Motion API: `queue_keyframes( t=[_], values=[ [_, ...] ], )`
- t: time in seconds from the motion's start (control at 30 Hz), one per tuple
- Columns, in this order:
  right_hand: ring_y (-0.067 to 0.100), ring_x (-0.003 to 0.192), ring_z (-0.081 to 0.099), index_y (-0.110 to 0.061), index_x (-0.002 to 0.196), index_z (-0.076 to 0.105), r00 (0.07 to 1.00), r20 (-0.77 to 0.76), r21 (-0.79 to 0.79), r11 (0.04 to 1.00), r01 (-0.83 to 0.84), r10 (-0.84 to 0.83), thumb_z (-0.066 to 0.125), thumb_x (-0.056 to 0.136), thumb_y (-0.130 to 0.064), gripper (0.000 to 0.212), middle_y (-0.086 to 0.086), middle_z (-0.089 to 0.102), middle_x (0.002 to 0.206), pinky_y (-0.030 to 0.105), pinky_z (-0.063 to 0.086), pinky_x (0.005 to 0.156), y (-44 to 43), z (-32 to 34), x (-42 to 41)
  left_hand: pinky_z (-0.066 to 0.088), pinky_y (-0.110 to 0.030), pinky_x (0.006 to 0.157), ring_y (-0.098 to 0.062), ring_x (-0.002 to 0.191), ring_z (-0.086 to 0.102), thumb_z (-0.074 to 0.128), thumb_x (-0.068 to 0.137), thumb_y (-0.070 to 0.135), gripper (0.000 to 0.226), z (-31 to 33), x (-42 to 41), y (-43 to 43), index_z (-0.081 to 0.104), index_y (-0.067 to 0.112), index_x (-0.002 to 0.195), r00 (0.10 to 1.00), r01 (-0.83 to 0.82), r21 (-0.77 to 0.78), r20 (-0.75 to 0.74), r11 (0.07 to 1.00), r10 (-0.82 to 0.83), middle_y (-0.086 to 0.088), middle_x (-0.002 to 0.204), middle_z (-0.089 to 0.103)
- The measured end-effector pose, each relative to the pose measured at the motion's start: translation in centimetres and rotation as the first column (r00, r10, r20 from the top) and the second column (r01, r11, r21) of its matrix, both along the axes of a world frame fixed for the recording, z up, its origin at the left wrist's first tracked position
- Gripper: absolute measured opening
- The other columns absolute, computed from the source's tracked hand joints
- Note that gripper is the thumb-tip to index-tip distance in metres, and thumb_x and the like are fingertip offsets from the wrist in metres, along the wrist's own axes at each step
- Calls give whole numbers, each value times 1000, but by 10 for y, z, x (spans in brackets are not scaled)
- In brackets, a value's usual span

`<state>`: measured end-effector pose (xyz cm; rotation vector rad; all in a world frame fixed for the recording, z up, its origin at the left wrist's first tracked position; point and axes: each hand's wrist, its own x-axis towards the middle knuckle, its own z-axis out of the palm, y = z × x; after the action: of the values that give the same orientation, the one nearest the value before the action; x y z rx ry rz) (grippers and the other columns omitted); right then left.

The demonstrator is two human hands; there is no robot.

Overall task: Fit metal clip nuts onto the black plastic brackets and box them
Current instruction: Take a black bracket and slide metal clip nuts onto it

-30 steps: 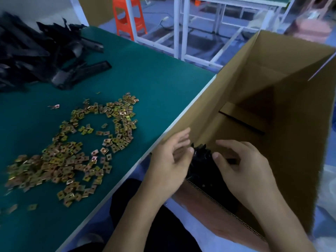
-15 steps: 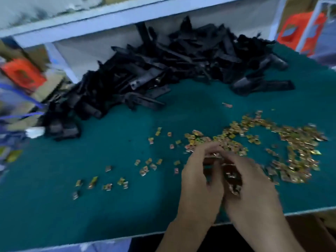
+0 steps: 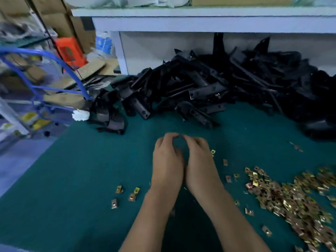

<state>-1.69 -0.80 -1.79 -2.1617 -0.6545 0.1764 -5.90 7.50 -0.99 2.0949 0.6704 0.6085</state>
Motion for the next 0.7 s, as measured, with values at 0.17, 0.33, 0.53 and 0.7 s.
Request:
queue_keyframes(
  t=[0.17,0.33,0.53,0.7],
  values=[
    [34,139,36,-17,147,44,981,44,-24,982,188,-187,52,81,-51,74,16,37,151,50,34,113,12,14,71,33,-1,75,3,92,43,48,101,3,40,4,49,7,55,22,136,996,65,33,66,997,-67,1,132,52],
    [28,139,37,-27,151,35,960,142,-397,874,280,-243,61,95,-34,63,8,41,149,46,26,117,25,8,131,39,-1,75,13,99,48,54,98,0,30,-8,62,5,64,21,117,973,94,109,201,990,-114,8,114,56],
    [26,113,54,-24,136,51,924,341,-325,900,290,-174,63,96,-29,42,4,59,121,37,40,83,20,-4,131,40,-5,74,4,93,52,54,97,-1,32,-21,65,13,64,20,119,980,49,78,188,996,-63,6,114,56],
    [9,97,62,-26,110,67,959,238,-144,971,189,-152,77,86,-34,27,-12,66,100,17,49,73,-1,1,125,45,-14,74,0,92,54,54,101,10,19,-22,65,16,52,23,115,974,-2,-8,227,1000,4,10,108,51]
  ],
)
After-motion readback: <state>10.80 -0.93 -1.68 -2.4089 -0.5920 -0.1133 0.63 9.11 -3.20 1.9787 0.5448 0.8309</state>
